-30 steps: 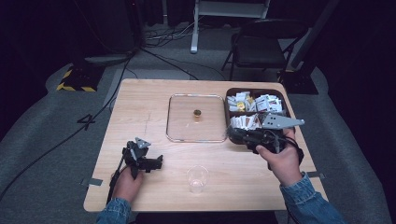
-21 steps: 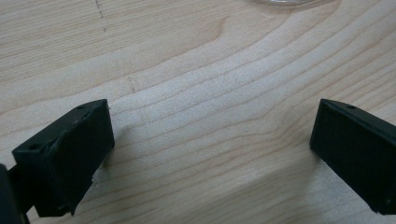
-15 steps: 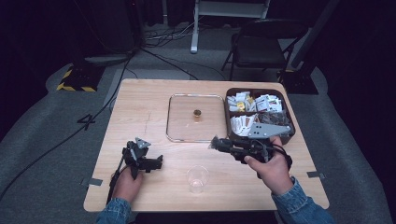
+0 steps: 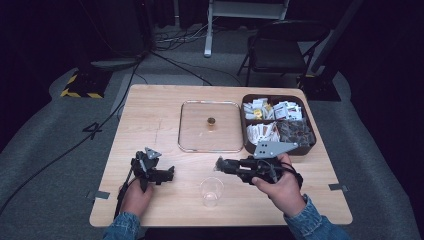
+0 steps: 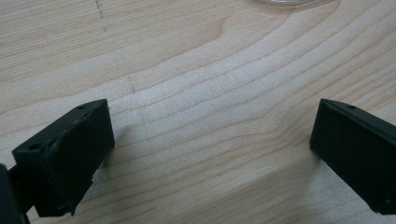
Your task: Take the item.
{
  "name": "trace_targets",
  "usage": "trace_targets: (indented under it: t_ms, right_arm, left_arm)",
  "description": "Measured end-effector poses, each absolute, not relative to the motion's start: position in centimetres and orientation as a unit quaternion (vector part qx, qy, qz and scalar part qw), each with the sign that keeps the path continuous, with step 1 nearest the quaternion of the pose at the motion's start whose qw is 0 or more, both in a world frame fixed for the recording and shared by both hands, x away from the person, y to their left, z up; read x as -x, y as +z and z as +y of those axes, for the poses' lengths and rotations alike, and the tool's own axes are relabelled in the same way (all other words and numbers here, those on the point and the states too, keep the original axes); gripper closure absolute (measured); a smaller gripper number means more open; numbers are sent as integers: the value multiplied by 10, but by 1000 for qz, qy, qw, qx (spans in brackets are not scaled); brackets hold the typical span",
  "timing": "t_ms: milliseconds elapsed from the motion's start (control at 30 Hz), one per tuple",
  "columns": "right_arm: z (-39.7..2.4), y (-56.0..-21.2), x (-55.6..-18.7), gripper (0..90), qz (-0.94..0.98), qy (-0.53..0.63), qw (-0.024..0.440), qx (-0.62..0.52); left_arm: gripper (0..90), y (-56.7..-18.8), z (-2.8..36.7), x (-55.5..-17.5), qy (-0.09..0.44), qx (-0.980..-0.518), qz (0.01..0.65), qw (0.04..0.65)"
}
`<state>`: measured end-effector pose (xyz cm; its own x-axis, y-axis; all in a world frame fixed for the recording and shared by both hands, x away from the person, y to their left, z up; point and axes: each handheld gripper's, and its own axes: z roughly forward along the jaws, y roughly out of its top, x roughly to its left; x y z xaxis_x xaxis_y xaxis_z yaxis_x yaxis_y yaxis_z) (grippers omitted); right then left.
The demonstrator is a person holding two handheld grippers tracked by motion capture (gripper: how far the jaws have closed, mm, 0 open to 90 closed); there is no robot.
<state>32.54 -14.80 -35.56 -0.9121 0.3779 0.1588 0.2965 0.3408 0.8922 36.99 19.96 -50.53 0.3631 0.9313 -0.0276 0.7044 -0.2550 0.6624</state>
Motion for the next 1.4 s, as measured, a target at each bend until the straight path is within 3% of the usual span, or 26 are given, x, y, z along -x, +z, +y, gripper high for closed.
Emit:
trace_targets:
  t_ms: [533,967,1067,1100,1167,1200,1267,1400]
  right_arm:
    - [-118,-390,-313,782,861,478,-4,-177]
    - [-108,-406,-313,780,887,431,21,-165]
    - [-106,-408,-312,717,889,426,22,-163]
    - [-104,-409,-312,644,887,430,23,-165]
    - [-104,-409,-312,620,887,431,23,-165]
    - [-104,-409,-312,531,883,438,19,-169]
    - [-103,-410,-313,460,879,446,16,-171]
    - [-103,-411,-314,389,874,454,14,-175]
  left_arm:
    - [1,-505,200,-370,189,-769,531,300]
    - [1,-505,200,-370,189,-769,532,300]
    - [1,-505,200,-370,189,-769,532,300]
    - [1,-505,200,-370,189,-769,531,300]
    - [1,-505,200,-370,189,-769,531,300]
    - [1,-505,200,-370,189,-769,532,300]
    - [1,-505,200,-370,189,-769,532,300]
    - [1,-505,200,-370,189,-769,532,300]
